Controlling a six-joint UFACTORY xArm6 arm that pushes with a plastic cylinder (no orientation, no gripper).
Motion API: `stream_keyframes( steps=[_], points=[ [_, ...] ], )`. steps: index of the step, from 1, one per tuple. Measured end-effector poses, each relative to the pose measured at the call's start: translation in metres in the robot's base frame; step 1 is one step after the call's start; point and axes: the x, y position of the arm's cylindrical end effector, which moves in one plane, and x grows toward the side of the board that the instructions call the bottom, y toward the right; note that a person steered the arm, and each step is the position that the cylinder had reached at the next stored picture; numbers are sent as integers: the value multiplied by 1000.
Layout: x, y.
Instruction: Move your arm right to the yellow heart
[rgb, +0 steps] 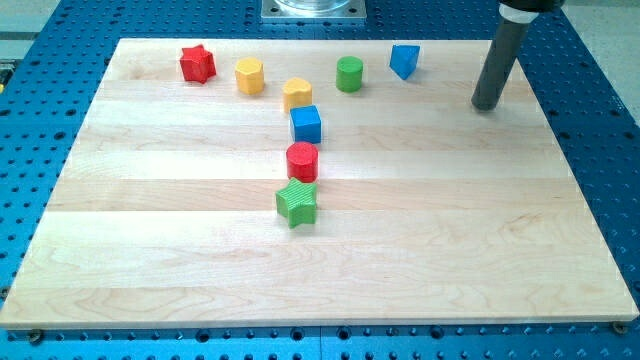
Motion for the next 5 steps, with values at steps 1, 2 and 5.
stream_keyframes(
  steps=[1, 2, 5],
  points=[
    [0, 3],
    [2, 3],
    [6, -37]
  ],
)
